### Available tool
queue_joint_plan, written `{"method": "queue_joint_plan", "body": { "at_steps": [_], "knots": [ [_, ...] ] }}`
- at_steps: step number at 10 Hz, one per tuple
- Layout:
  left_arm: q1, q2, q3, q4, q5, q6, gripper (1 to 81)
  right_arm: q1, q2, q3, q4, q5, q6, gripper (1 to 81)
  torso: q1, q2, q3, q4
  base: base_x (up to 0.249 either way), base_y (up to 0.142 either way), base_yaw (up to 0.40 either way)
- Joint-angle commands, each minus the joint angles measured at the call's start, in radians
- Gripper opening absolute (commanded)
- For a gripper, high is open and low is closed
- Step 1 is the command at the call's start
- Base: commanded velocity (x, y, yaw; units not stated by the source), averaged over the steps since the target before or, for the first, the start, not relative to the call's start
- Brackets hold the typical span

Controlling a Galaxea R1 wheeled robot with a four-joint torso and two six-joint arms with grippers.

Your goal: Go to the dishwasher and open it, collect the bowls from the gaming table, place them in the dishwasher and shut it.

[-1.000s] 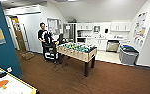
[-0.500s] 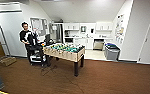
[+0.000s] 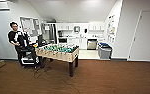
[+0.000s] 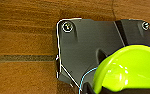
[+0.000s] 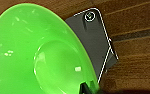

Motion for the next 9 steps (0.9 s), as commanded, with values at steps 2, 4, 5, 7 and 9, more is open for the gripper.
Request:
{"method": "queue_joint_plan", "body": {
  "at_steps": [2, 4, 5, 7, 9],
  "knots": [
    [-0.046, -0.028, -0.002, 0.007, 0.04, 0.0, 1.0, 0.051, -0.031, 0.012, -0.009, -0.056, -0.002, 1.0, 0.0, 0.0, 0.0, 0.0, 0.0, 0.0, 0.0],
    [-0.048, -0.025, -0.002, 0.007, 0.041, 0.0, 1.0, 0.053, -0.031, 0.012, -0.008, -0.056, -0.002, 1.0, 0.0, 0.0, 0.0, 0.0, 0.033, 0.0, 0.0],
    [-0.046, -0.023, -0.002, 0.007, 0.04, 0.0, 1.0, 0.053, -0.029, 0.012, -0.009, -0.056, -0.002, 1.0, 0.0, 0.0, 0.0, 0.0, 0.072, 0.0, 0.0],
    [-0.048, -0.023, -0.002, 0.007, 0.04, 0.0, 1.0, 0.053, -0.031, 0.012, -0.009, -0.056, -0.002, 1.0, 0.0, -0.001, 0.001, 0.0, 0.113, 0.0, 0.0],
    [-0.048, -0.021, -0.002, 0.007, 0.041, 0.0, 1.0, 0.053, -0.029, 0.012, -0.009, -0.056, -0.002, 1.0, 0.0, -0.001, 0.0, 0.0, 0.152, 0.0, 0.0]
  ]
}}
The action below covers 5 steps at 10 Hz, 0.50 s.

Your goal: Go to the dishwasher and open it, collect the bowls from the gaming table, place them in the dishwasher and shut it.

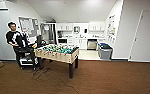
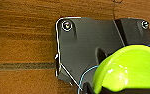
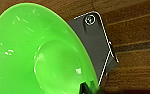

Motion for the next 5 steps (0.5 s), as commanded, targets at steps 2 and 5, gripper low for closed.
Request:
{"method": "queue_joint_plan", "body": {
  "at_steps": [2, 5],
  "knots": [
    [-0.05, -0.021, -0.003, 0.008, 0.039, 0.0, 1.0, 0.048, -0.028, 0.012, -0.009, -0.062, -0.003, 1.0, 0.0, 0.0, 0.0, 0.0, 0.153, -0.035, 0.0],
    [-0.05, -0.019, -0.003, 0.008, 0.039, 0.001, 1.0, 0.051, -0.028, 0.015, -0.009, -0.062, -0.003, 1.0, 0.0, 0.0, 0.0, 0.0, 0.153, -0.072, 0.0]
  ]
}}
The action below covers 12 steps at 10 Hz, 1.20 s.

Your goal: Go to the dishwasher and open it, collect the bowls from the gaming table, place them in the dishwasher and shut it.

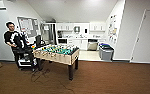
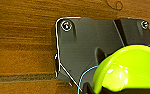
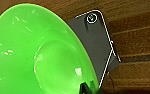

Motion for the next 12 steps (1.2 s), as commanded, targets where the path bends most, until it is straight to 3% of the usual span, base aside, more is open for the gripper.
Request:
{"method": "queue_joint_plan", "body": {
  "at_steps": [1, 12],
  "knots": [
    [-0.05, -0.027, -0.001, 0.008, 0.039, 0.001, 1.0, 0.051, -0.032, 0.013, -0.009, -0.058, -0.003, 1.0, 0.0, 0.0, 0.0, 0.0, 0.154, -0.074, 0.0],
    [-0.048, -0.025, -0.001, 0.01, 0.038, 0.003, 1.0, 0.046, -0.031, 0.01, -0.009, -0.058, -0.003, 1.0, 0.0, 0.0, 0.0, 0.0, 0.153, -0.074, 0.0]
  ]
}}
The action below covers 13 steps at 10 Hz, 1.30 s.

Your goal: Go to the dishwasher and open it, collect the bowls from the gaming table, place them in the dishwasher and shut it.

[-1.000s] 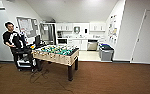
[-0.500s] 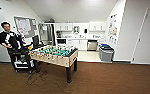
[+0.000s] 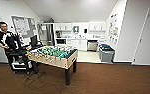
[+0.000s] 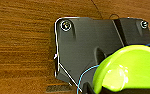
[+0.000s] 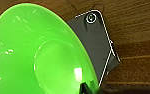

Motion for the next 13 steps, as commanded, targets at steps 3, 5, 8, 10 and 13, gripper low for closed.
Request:
{"method": "queue_joint_plan", "body": {
  "at_steps": [3, 5, 8, 10, 13],
  "knots": [
    [-0.046, -0.022, -0.002, 0.01, 0.036, 0.0, 1.0, 0.045, -0.032, 0.011, -0.009, -0.06, -0.003, 1.0, 0.0, 0.0, 0.0, 0.0, 0.155, -0.074, 0.0],
    [-0.046, -0.022, -0.002, 0.01, 0.036, 0.0, 1.0, 0.045, -0.032, 0.011, -0.009, -0.06, -0.003, 1.0, 0.0, 0.0, 0.0, 0.0, 0.156, -0.075, 0.0],
    [-0.046, -0.022, -0.002, 0.01, 0.036, 0.0, 1.0, 0.047, -0.032, 0.01, -0.009, -0.06, -0.003, 1.0, 0.0, 0.0, 0.0, 0.0, 0.156, -0.077, 0.0],
    [-0.046, -0.022, -0.002, 0.01, 0.036, 0.0, 1.0, 0.047, -0.032, 0.01, -0.008, -0.06, -0.003, 1.0, 0.0, 0.0, 0.0, 0.0, 0.156, -0.077, 0.0],
    [-0.046, -0.022, -0.002, 0.019, 0.036, 0.0, 1.0, 0.048, -0.032, 0.011, -0.008, -0.06, -0.003, 1.0, 0.0, 0.0, 0.0, 0.0, 0.156, -0.079, 0.0]
  ]
}}
